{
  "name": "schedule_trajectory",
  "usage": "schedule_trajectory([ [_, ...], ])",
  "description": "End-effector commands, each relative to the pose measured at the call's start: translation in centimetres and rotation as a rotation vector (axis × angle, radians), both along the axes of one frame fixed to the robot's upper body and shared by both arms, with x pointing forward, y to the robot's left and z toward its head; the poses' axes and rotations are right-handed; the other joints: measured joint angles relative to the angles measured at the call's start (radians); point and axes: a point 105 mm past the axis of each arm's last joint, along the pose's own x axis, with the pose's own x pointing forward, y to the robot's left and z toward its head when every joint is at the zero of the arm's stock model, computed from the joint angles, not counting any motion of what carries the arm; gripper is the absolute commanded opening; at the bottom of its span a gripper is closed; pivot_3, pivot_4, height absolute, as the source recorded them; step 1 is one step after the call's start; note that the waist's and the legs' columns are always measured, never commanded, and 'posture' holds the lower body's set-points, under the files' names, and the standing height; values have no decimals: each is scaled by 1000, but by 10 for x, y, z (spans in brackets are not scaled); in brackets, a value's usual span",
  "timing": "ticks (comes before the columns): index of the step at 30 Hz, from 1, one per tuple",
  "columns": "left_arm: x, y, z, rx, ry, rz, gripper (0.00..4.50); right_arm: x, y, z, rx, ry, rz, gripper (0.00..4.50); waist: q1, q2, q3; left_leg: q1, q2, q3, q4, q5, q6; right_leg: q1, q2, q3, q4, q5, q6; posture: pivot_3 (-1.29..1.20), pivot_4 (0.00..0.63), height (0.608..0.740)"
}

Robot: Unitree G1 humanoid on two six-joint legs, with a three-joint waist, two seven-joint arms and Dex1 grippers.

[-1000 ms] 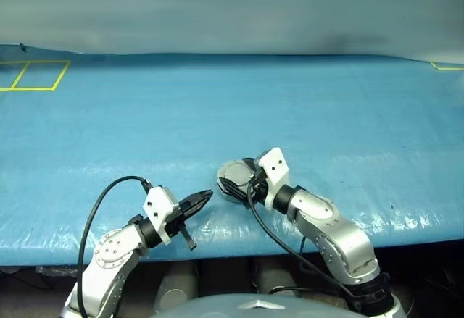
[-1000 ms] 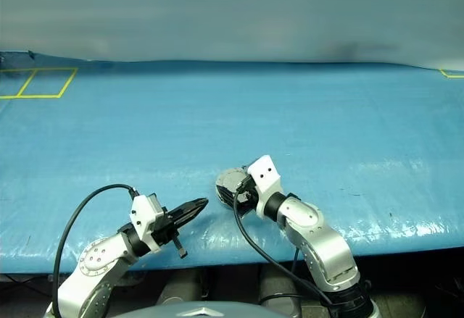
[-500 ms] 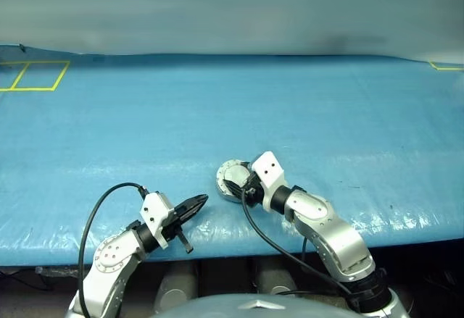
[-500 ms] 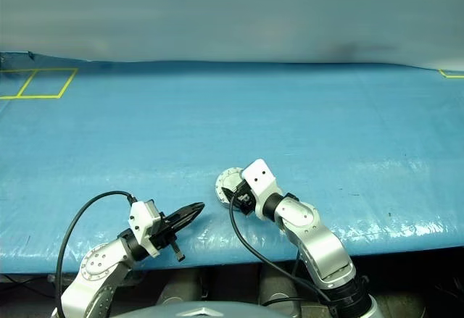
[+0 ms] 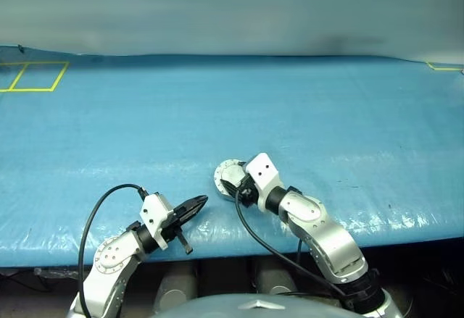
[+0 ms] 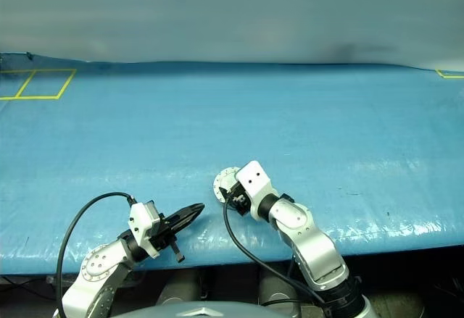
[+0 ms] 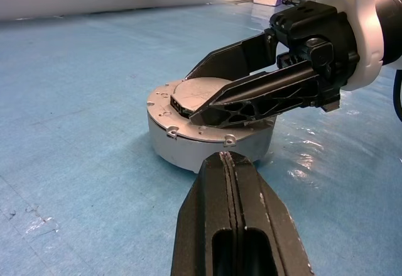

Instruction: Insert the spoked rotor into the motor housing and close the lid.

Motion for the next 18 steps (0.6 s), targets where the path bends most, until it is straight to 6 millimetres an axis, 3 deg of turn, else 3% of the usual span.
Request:
schedule_trajectory([
  [1, 2, 2, 6, -9, -31, 16, 0, -1, 4, -2, -10, -1, 19, 3037, 0, 0, 0, 0, 0, 0, 0, 0, 0, 0, 0, 0, 0, 0, 0, 0, 150, 740],
  [8, 5, 5, 7, 18, -42, 35, 0, -2, 0, -10, -54, 15, 47, 3037, 0, -1, -1, 1, 0, 0, 0, 0, 0, 0, 0, 0, 0, 0, 0, 0, 150, 740],
  [13, 31, 22, 20, 51, -17, 131, 0, -1, 0, -10, -47, 19, 43, 3037, 1, -2, -1, 1, 1, -1, 0, 0, 0, 1, 1, 0, 1, 0, 0, 0, 150, 740],
  [18, 57, 19, 35, -9, 135, 103, 0, 0, 0, -11, -41, 21, 41, 3037, 0, -4, -3, 2, 1, -1, 1, 0, 0, 1, 1, -1, 1, 0, 0, 0, 150, 740],
])
